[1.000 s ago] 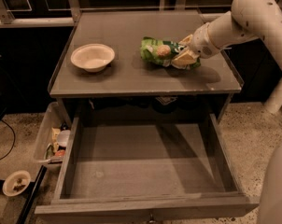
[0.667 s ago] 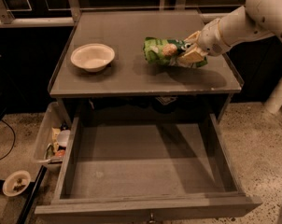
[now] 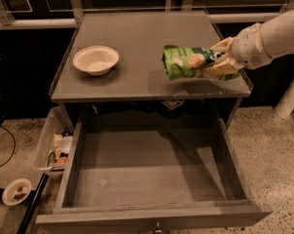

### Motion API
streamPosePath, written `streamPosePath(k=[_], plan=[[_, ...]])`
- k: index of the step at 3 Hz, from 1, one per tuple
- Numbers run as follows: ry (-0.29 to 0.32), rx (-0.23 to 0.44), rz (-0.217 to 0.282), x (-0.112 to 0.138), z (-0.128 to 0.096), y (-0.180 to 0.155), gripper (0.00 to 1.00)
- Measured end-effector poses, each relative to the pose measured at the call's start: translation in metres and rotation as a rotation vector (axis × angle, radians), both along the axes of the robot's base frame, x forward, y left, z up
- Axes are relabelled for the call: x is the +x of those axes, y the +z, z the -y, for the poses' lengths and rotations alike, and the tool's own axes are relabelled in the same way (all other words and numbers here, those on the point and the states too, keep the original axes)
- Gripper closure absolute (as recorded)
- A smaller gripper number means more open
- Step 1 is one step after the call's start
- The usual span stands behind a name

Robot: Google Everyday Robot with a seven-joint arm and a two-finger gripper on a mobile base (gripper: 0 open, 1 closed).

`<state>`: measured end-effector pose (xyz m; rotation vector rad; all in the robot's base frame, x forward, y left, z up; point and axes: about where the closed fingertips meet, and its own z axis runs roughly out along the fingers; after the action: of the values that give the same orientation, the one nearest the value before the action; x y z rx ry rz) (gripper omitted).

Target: Place green rice chip bag into top drawer

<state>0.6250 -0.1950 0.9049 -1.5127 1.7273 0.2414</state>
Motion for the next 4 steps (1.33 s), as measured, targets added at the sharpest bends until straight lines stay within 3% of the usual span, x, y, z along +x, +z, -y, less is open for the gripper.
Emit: streamPosePath(k=[1, 2, 3, 4], plan=[[0.003, -0.044, -0.008, -0.059, 0.019, -0.014, 1.0], [0.01, -0.09, -0.052, -0.113, 0.033, -0.043, 1.0], [0.033, -0.106, -0.133, -0.157, 0.039, -0.085, 1.0], [0.033, -0.106, -0.133, -0.157, 0.039, -0.085, 1.0]])
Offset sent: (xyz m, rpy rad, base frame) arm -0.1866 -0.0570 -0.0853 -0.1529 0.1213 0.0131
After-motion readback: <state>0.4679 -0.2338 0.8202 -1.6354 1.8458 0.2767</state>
